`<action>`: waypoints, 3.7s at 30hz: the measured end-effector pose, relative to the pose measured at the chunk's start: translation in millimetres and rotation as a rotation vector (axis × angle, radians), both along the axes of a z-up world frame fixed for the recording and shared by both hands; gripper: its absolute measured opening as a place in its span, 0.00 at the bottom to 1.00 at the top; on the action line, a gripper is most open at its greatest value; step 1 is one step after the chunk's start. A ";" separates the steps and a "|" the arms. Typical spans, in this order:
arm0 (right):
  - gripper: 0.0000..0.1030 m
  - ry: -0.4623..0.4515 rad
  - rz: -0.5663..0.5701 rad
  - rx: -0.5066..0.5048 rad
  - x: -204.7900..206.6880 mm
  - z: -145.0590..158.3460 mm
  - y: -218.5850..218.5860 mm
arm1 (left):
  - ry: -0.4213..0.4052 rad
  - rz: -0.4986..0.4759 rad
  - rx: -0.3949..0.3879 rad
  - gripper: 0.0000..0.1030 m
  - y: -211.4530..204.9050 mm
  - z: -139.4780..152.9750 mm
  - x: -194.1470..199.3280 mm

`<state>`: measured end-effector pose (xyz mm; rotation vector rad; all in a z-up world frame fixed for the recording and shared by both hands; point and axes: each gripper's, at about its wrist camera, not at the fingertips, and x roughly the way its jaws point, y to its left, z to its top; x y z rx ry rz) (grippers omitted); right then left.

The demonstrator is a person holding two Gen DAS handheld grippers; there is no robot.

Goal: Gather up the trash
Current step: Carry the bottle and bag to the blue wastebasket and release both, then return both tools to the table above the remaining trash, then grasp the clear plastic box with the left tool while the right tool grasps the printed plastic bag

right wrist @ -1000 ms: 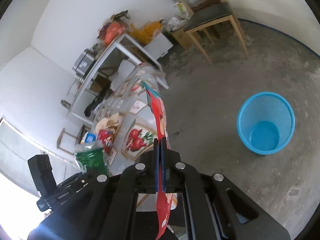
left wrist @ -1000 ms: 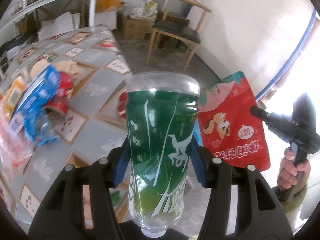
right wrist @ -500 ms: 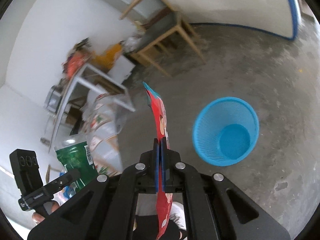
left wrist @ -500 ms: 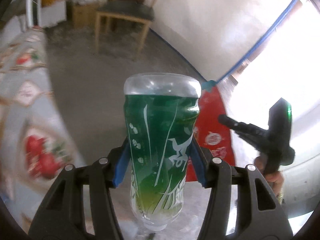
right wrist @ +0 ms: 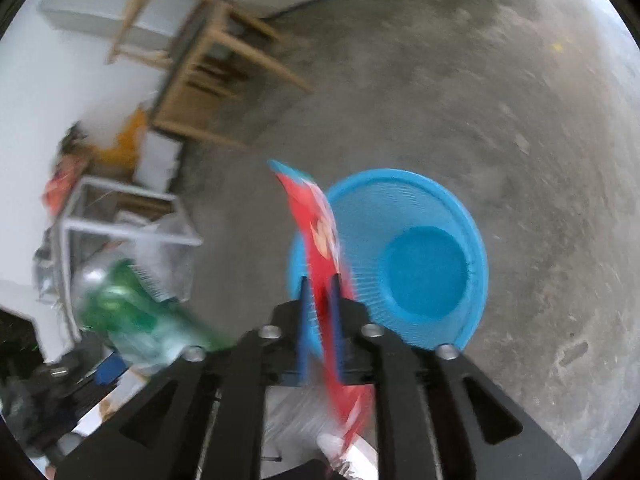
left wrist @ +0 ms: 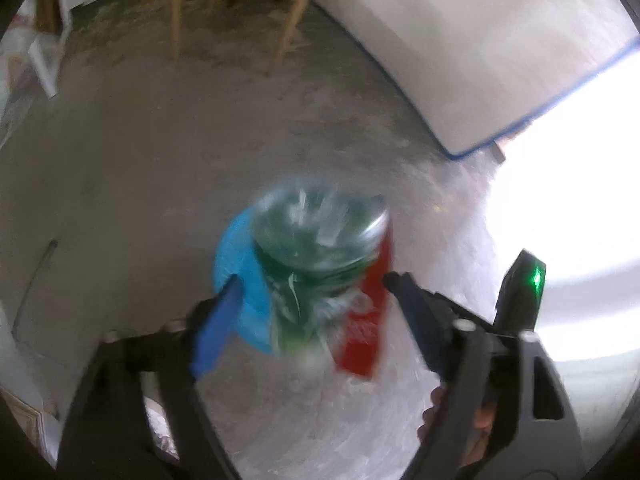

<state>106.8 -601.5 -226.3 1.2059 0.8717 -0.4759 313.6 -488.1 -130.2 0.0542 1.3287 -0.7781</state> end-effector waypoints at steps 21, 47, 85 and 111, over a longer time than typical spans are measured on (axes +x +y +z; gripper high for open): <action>0.22 0.083 0.150 -0.197 -33.1 26.0 54.3 | -0.170 -0.090 -0.154 0.75 118.5 107.1 -66.2; 0.94 -0.032 0.555 -0.879 -42.4 279.2 335.5 | -0.457 0.301 -0.210 0.87 423.8 157.3 -198.5; 0.94 -0.365 1.015 -0.888 87.3 333.6 588.6 | -0.559 0.612 -0.175 0.92 646.2 122.0 -187.7; 0.78 -0.397 1.272 -0.520 114.0 279.5 638.2 | -0.406 0.688 -0.231 0.68 667.1 91.8 -152.4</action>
